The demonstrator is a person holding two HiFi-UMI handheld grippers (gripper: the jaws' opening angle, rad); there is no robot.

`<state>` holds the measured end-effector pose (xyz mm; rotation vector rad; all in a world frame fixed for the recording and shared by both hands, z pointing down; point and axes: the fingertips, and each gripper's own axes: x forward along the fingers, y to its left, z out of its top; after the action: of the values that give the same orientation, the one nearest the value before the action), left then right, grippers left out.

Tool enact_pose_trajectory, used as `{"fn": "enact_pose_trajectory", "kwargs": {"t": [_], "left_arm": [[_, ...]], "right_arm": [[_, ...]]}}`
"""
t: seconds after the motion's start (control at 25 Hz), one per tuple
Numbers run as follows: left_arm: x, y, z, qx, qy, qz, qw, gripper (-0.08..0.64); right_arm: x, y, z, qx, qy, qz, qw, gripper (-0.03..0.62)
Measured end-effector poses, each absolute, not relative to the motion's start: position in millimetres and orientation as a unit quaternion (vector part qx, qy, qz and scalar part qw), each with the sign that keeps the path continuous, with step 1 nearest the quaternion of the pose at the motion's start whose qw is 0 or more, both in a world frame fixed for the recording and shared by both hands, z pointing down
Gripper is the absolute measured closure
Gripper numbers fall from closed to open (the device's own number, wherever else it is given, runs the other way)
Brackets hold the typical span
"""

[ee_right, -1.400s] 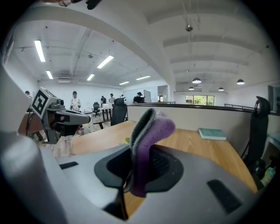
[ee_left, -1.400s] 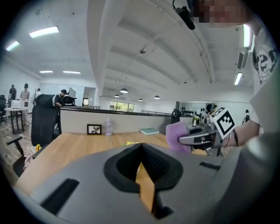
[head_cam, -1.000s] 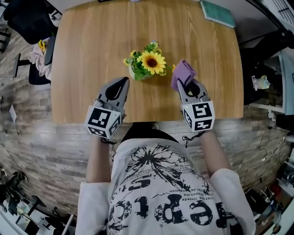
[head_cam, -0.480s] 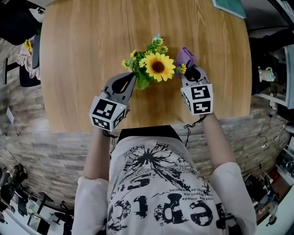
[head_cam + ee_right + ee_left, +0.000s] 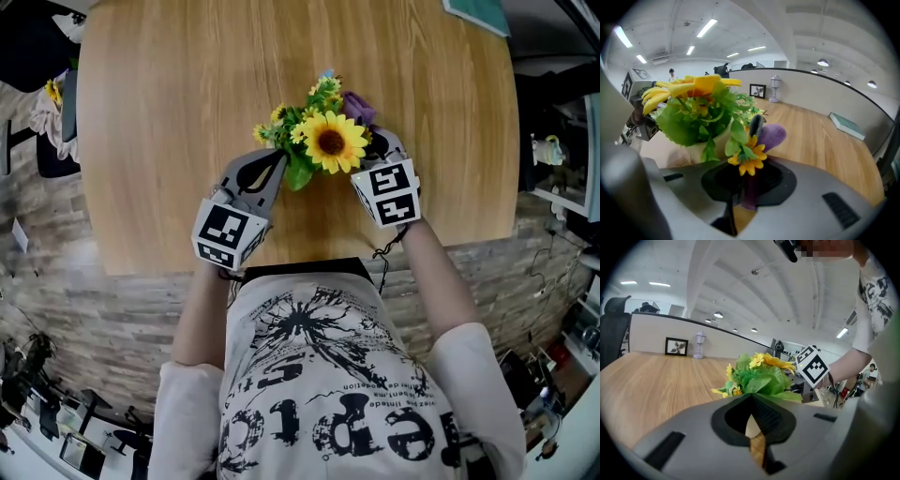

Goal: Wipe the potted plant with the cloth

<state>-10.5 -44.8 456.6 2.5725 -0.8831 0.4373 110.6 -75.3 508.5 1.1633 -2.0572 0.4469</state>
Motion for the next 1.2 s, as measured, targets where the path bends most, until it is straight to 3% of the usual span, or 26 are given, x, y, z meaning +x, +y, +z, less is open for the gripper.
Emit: {"fn": "enact_pose_trajectory", "kwargs": {"t": [0.6, 1.2], "left_arm": [[-13.3, -44.7, 453.2, 0.914, -0.33, 0.11, 0.208, 0.557], [-20.3, -50.6, 454.5, 0.917, -0.338, 0.113, 0.18, 0.558]], "right_arm": [[92.2, -43.3, 516.2, 0.374, -0.816, 0.185, 0.4, 0.52], [82.1, 1.2, 516.6, 0.387, -0.809, 0.251, 0.364, 0.518]]}}
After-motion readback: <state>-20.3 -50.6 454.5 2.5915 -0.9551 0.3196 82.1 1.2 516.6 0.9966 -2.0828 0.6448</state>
